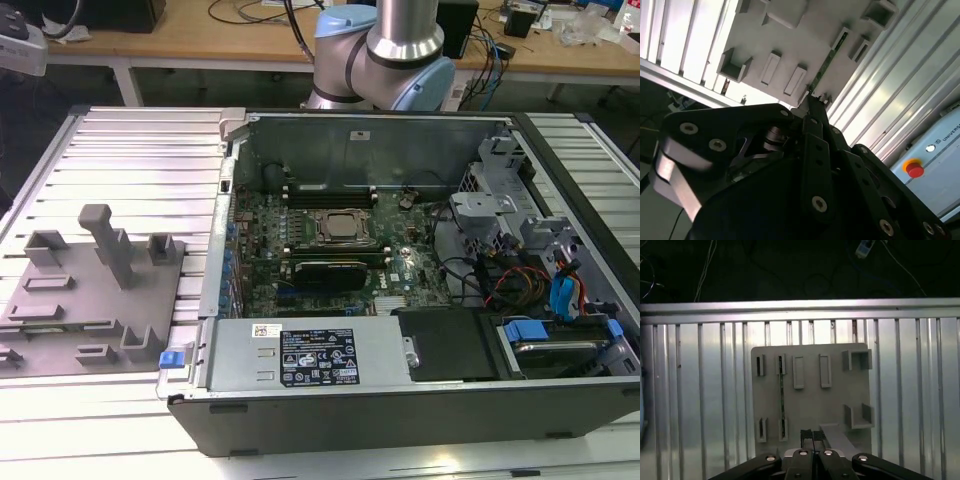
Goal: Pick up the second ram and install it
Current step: 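Pick up the second ram and move it above second insertion slot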
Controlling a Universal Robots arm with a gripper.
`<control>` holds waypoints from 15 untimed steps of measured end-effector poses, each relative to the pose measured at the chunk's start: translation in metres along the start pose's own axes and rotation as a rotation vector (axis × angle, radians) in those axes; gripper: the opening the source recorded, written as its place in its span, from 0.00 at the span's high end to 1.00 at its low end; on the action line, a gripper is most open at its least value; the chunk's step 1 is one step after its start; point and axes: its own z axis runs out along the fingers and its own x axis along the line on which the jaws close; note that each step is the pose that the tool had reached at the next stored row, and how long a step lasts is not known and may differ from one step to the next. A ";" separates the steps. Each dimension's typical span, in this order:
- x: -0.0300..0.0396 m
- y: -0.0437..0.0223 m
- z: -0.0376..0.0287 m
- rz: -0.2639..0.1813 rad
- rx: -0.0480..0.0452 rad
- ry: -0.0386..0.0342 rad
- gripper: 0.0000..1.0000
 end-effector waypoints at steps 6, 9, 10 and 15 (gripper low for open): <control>0.0000 0.0000 0.0000 -0.064 -0.0013 0.0016 0.89; 0.0000 0.0000 0.0000 -0.089 -0.0018 0.0022 0.89; 0.0000 0.0000 0.0000 -0.100 -0.0020 0.0025 0.89; 0.0000 0.0000 0.0000 -0.146 -0.0029 0.0037 0.89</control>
